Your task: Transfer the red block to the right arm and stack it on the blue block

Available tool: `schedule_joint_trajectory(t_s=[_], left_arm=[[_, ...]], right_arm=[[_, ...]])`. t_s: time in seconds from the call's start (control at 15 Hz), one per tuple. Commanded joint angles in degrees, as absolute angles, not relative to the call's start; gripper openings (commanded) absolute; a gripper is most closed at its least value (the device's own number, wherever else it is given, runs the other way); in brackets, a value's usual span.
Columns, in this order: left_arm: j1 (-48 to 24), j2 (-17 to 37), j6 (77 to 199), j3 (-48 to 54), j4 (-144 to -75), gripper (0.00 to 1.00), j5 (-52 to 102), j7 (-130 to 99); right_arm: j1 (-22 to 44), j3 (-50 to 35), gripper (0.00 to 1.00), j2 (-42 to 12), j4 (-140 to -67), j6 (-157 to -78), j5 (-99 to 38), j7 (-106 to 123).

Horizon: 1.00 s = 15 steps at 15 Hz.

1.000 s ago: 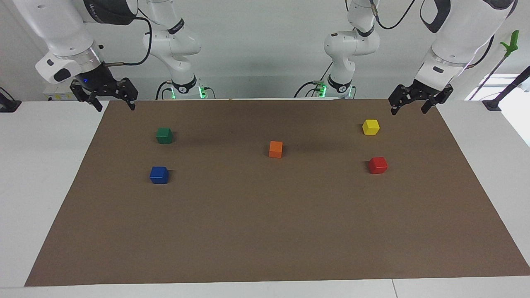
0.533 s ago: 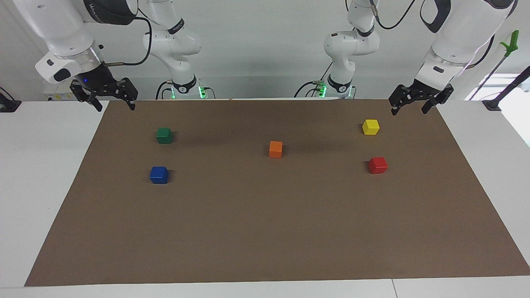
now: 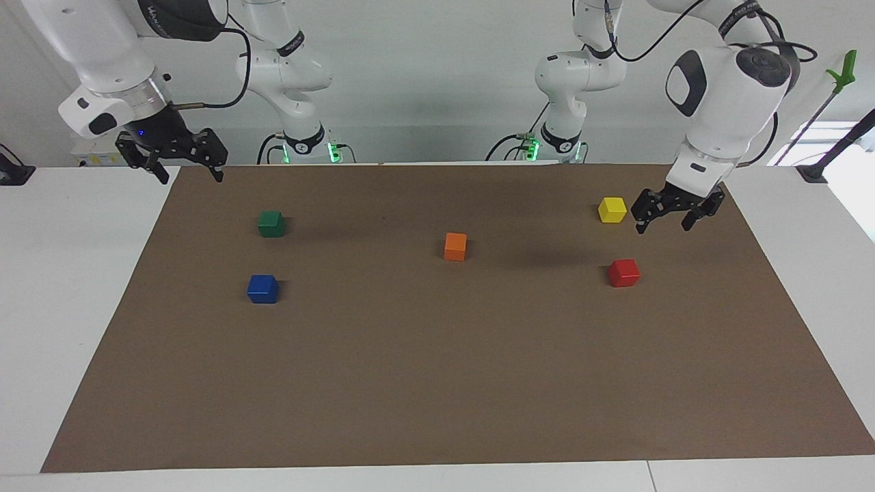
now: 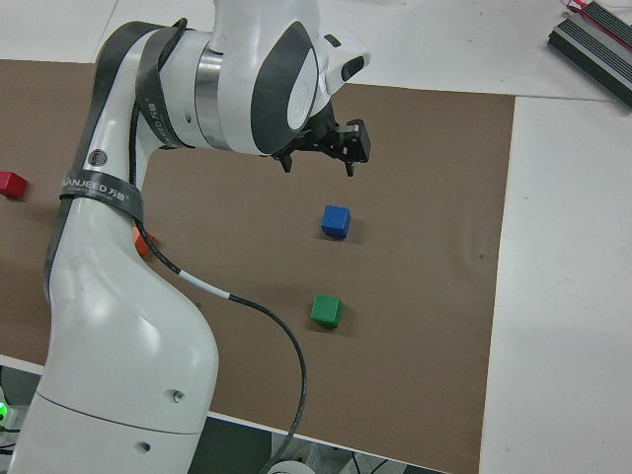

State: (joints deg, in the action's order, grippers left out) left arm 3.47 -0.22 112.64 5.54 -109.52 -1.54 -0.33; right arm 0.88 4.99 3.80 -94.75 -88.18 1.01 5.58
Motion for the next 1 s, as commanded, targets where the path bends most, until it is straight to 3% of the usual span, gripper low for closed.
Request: schedule_joint_trajectory(t_s=[0.0, 0.27, 0.53, 0.93], left_arm=[[4.3, 4.0, 118.5, 5.5, -112.4, 1.00, -0.9, 1.5], [4.6, 6.7, 133.5, 5.5, -122.5, 1.00, -0.9, 1.7], [5.6, 7.1, 135.3, 5.5, -124.9, 1.00, -0.9, 1.9], [5.3, 8.2, 137.3, 5.5, -126.9, 1.00, -0.9, 1.7]], right_arm=[[-0.2, 4.1, 1.00, 5.0, -96.5, -88.7, 0.8, 5.5], [-0.3, 4.1, 1.00, 7.0, -102.7, -91.6, -5.2, 5.5], [-1.1, 4.1, 1.00, 9.8, -112.7, -100.4, -16.3, 7.4], [-6.0, 4.1, 1.00, 9.0, -119.8, -100.6, -40.2, 21.5]])
